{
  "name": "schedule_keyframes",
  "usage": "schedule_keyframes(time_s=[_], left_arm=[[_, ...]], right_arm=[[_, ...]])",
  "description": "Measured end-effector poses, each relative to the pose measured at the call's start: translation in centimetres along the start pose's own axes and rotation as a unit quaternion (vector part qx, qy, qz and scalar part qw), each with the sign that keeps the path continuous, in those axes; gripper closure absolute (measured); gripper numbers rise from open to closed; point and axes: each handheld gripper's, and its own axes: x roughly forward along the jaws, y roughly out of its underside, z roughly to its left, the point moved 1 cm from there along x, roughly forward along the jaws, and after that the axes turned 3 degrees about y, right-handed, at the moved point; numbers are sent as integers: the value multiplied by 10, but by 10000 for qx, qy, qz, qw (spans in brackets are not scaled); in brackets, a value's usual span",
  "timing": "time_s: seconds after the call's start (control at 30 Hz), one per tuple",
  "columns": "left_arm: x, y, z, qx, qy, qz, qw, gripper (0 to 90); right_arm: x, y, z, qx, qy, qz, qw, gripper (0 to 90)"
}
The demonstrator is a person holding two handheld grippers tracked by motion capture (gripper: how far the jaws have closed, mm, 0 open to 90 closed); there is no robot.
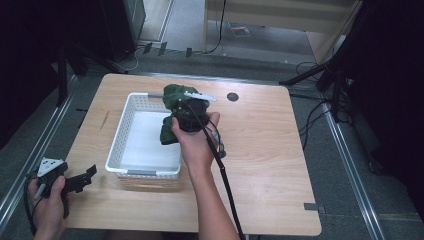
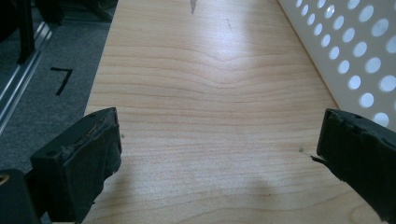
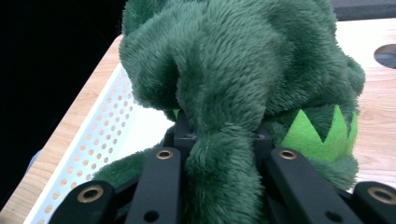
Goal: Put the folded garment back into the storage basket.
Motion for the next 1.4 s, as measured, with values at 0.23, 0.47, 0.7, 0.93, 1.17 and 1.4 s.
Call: schedule_keyframes(time_s=[0.23,0.47,0.7,0.93,1.17,1.4], left_arm=[[0,0,0,1,18,2,10000,7],[1,0,-1,13,58,21,10000,7],[1,0,-1,-3,63,25,10000,7],[1,0,0,-9,84,31,10000,7],[1,0,0,-16,105,14,9999,7],[1,0,0,1,122,26,9999,7]], right_arm=[[4,0,13,-52,-80,35,9999,743],[11,1,27,-86,-179,71,9998,743],[17,0,44,-158,-293,109,9994,743],[26,5,58,-203,-362,156,9990,739],[38,13,70,-278,-391,210,9986,733],[50,21,78,-291,-365,285,9985,726]])
